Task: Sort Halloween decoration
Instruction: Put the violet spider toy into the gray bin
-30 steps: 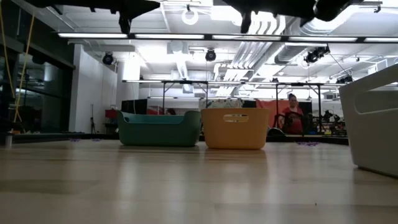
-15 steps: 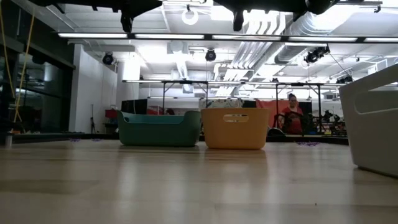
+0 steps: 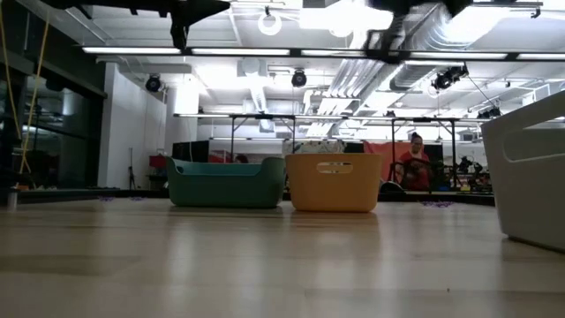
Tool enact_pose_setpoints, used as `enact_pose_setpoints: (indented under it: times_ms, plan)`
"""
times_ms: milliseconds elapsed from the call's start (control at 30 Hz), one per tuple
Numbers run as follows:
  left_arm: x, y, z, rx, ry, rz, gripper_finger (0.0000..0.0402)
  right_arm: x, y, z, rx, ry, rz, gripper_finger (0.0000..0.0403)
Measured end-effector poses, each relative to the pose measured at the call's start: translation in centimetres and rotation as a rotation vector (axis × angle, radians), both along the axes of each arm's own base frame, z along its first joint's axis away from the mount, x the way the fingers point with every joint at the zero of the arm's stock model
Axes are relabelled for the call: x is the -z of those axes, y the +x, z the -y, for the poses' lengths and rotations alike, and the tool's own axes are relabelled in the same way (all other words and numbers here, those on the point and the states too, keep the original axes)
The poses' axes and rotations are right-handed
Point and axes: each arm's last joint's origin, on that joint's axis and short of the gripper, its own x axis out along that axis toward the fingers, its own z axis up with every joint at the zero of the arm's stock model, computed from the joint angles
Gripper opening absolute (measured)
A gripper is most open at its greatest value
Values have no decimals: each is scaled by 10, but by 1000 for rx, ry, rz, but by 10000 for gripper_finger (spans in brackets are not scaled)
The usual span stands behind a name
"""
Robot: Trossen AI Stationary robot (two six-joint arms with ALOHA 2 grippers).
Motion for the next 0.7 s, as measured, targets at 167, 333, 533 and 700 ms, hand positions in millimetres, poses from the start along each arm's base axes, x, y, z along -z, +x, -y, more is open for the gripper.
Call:
enact_pose_setpoints:
  times_ms: [167, 333, 533, 700]
  plan:
    - [0, 0, 0, 0, -1, -2, 99, 14, -26, -69, -69, 94, -330, 0]
    - [0, 0, 0, 0, -1, -1, 99, 25, -52, -106, 176, 172, -640, 0]
    - [0, 0, 0, 0, -1, -1, 99, 45, -70, -105, 758, 276, -862, 0]
    - [1, 0, 0, 0, -3, -11, 99, 65, -81, -98, 952, 339, -1009, 0]
